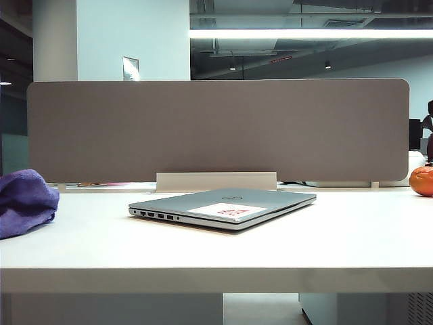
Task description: Pick up the purple rag and put it over the laptop.
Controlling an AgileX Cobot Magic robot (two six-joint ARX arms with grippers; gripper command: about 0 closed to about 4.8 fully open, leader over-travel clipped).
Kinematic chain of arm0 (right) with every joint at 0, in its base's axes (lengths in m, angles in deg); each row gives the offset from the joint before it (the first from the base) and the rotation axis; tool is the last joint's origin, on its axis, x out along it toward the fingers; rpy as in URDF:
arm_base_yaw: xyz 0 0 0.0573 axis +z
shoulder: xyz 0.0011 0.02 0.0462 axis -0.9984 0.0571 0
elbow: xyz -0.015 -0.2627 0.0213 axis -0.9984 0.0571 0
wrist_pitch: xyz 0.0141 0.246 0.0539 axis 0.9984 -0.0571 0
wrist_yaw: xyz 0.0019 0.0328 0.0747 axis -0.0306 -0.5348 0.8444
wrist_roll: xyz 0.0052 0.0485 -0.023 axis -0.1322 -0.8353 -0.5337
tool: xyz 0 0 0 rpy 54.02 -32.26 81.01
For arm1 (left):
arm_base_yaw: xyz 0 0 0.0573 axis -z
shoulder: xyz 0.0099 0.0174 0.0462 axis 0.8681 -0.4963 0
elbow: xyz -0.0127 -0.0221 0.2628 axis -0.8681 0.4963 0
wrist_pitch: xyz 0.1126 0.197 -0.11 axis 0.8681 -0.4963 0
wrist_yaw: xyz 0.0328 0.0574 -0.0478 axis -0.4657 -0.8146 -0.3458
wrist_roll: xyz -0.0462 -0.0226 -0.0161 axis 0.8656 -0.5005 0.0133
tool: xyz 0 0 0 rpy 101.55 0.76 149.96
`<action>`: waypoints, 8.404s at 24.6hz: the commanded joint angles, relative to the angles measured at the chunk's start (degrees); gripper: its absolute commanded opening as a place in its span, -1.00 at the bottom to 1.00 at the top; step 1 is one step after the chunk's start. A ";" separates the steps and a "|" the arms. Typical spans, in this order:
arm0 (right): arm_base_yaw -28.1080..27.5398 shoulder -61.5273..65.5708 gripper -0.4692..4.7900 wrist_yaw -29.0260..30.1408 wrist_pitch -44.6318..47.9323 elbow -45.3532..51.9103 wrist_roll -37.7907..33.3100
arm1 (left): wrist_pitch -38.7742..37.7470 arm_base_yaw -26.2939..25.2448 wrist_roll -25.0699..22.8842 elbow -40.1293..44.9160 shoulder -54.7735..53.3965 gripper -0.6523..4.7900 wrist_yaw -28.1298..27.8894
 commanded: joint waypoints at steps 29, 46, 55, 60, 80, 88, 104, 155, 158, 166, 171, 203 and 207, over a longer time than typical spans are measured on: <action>0.02 -0.13 -0.74 -0.11 0.94 0.31 0.24 | -15.74 0.04 -3.89 -25.92 -43.45 0.09 -0.66; 0.04 -0.13 -0.74 -0.09 0.96 0.31 0.24 | -17.42 0.04 -3.72 -25.83 -52.94 0.14 -2.01; 0.04 -0.13 -0.74 -0.09 0.94 0.31 0.24 | -16.48 0.04 -3.74 -25.86 -56.06 -0.55 -2.03; 0.02 -0.13 -0.74 -0.11 0.90 0.31 0.24 | -15.58 0.07 -3.72 -25.94 -56.02 -0.78 -1.53; 0.02 -0.13 -0.74 -1.60 0.55 0.31 0.42 | -10.38 4.11 6.82 -43.52 -53.48 -0.78 13.22; 0.02 -0.13 -0.74 -1.57 0.55 0.31 0.42 | 6.01 13.25 6.84 -44.24 -54.07 -0.78 10.75; 0.04 -0.13 -0.74 -1.55 0.35 0.31 0.42 | 31.04 22.82 6.86 -45.20 -67.41 -0.78 8.48; 0.04 -0.13 -0.74 -1.42 0.07 0.31 0.39 | -2.58 27.56 9.79 -69.24 -86.12 0.49 12.55; 0.04 -0.13 -0.74 -1.44 0.07 0.31 0.42 | -10.91 27.50 10.88 -69.24 -86.16 0.49 10.78; 0.04 -0.13 -0.74 -1.49 0.07 0.31 0.42 | -25.05 27.54 12.26 -69.24 -86.16 0.49 10.16; 0.04 -0.13 -0.74 -1.51 0.07 0.31 0.42 | -32.92 27.54 12.22 -69.24 -86.12 0.49 10.19; -0.02 -0.13 -0.74 -43.85 1.07 0.31 5.33 | -42.60 27.54 1.42 -69.05 -65.66 -0.78 0.50; -0.02 -0.13 -0.74 -47.58 1.05 0.31 6.86 | -42.25 27.54 0.98 -68.85 -61.00 -0.78 -0.57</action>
